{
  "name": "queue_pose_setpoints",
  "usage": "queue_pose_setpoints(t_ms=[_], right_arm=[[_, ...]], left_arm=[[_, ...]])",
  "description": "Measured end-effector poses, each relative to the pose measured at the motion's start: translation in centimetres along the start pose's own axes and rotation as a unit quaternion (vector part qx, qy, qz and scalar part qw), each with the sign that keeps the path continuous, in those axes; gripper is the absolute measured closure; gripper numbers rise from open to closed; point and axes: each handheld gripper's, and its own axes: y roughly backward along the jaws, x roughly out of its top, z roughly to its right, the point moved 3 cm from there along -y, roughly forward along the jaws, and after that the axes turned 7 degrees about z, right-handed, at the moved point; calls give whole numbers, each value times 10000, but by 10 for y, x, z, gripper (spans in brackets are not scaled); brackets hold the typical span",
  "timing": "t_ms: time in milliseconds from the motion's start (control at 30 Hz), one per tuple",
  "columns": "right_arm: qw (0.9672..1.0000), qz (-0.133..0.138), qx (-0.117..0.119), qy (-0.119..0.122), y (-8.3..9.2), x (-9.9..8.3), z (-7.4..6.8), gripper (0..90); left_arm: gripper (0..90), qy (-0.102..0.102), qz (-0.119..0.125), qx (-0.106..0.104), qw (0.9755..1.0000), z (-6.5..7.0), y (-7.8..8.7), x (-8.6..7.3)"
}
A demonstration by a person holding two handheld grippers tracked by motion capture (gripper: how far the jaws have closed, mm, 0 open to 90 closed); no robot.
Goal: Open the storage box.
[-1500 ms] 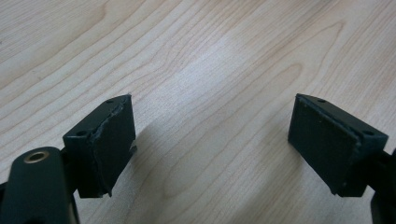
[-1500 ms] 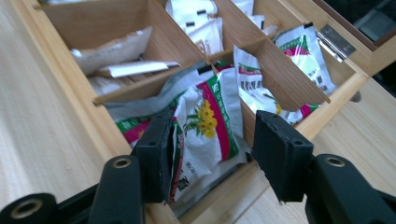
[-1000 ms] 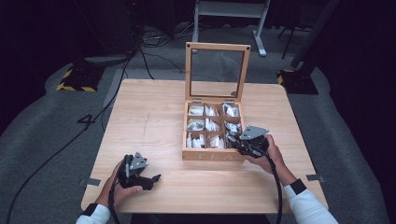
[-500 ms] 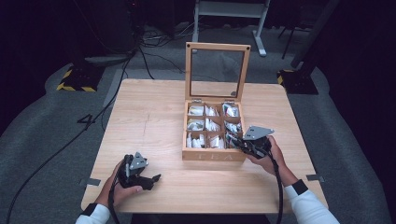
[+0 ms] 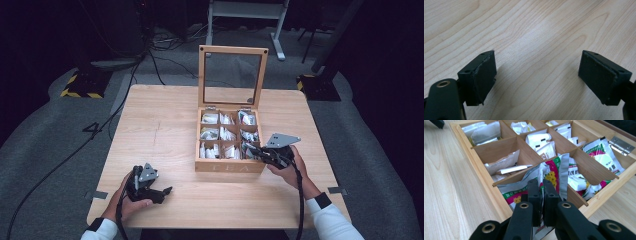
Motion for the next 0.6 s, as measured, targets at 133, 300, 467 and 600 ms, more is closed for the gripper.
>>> queue_pose_setpoints(t_ms=[133, 300, 467, 600], right_arm=[[9999, 79, 76, -4, 2, 2, -1, 879], [9999, 152, 61, -40, 5, 3, 0, 878], [9996, 261, 83, -93, 9, 6, 0, 877], [9993, 333, 106, -93, 13, 8, 0, 875]], left_arm=[[152, 13, -1, 2, 10000, 0, 0, 0], [152, 13, 8, 5, 10000, 0, 0, 0], [152, 15, -5, 6, 10000, 0, 0, 0], [152, 17, -5, 5, 10000, 0, -1, 0]])
